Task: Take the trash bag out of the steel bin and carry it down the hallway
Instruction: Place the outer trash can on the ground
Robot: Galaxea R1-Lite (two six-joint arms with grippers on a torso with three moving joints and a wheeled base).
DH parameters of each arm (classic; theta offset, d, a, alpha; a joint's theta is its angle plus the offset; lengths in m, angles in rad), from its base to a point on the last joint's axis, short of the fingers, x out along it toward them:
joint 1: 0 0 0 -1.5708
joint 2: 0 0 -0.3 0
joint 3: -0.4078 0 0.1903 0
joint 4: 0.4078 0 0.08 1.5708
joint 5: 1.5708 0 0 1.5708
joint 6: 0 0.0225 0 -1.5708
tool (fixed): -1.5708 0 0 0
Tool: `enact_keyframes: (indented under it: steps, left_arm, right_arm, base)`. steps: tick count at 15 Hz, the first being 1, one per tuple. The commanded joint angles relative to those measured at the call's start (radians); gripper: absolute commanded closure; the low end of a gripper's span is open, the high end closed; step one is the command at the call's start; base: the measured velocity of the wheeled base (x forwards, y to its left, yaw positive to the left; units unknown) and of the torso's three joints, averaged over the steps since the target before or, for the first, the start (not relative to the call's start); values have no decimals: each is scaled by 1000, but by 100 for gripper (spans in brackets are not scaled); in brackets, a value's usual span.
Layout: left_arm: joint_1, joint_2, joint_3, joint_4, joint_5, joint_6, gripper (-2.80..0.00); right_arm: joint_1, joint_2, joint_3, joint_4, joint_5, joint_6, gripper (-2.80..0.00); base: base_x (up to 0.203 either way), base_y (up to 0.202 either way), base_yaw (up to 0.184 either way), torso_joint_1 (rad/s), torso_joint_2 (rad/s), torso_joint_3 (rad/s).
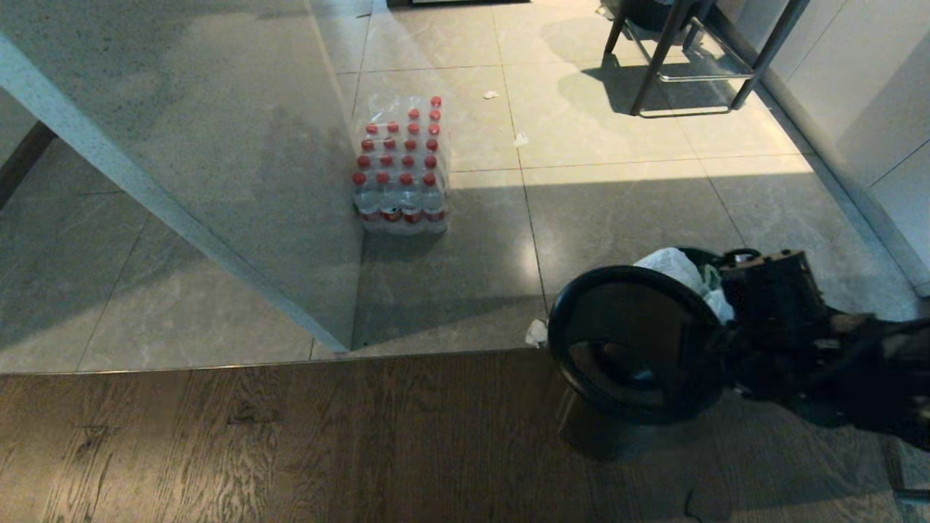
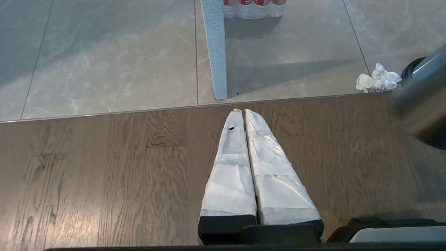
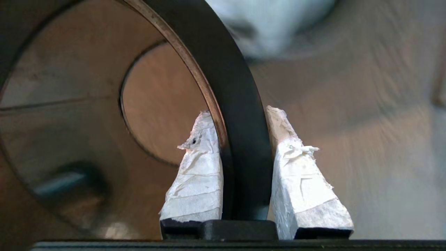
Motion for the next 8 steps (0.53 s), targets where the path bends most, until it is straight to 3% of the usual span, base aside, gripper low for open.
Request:
enact_keyframes:
  steps: [1,4,8]
  left_arm:
    - [0,1,1,0,0,1,0]
    - [0,1,1,0,0,0,0]
    - [0,1,-1,0,0,0,0]
  right_arm:
    - [4,269,-150,-145,-4,-48,0]
    - [-2,461,-357,-257,-4,-91,0]
    - [-26,630,-483,-377,2,-157,0]
  base:
    - [0,0,0,0,0,0]
    - [0,0,0,0,0,0]
    - [0,0,0,0,0,0]
